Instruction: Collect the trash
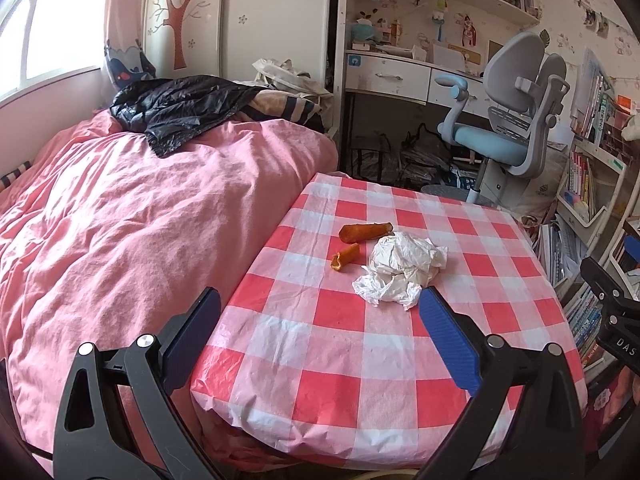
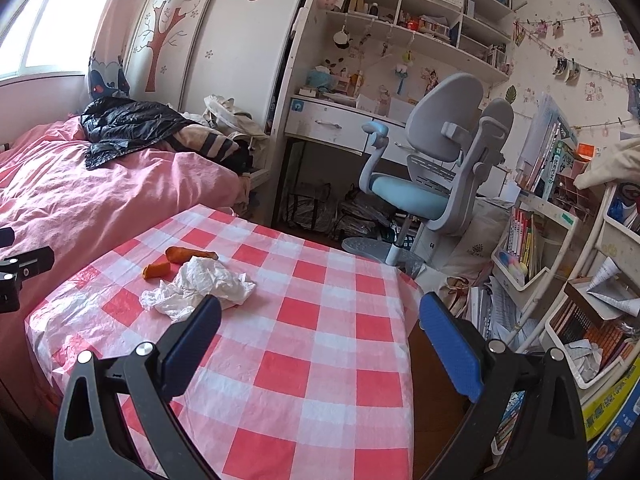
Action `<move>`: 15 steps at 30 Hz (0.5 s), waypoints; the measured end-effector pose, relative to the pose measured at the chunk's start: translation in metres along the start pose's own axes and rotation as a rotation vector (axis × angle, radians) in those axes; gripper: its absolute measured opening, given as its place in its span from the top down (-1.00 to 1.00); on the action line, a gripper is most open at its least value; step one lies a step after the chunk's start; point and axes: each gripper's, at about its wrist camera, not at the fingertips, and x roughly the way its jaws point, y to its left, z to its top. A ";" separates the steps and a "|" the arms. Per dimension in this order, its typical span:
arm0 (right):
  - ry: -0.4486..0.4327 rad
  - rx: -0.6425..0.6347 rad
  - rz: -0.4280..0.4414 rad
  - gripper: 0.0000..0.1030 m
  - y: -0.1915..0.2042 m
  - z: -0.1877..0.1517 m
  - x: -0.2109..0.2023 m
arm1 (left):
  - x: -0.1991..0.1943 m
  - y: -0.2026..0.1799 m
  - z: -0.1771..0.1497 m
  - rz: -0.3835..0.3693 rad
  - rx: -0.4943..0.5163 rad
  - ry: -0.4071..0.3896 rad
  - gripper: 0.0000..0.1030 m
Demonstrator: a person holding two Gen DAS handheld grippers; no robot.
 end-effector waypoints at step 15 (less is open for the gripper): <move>0.020 0.105 0.012 -0.85 -0.019 -0.002 0.003 | 0.003 -0.007 -0.005 -0.019 0.025 0.023 -0.86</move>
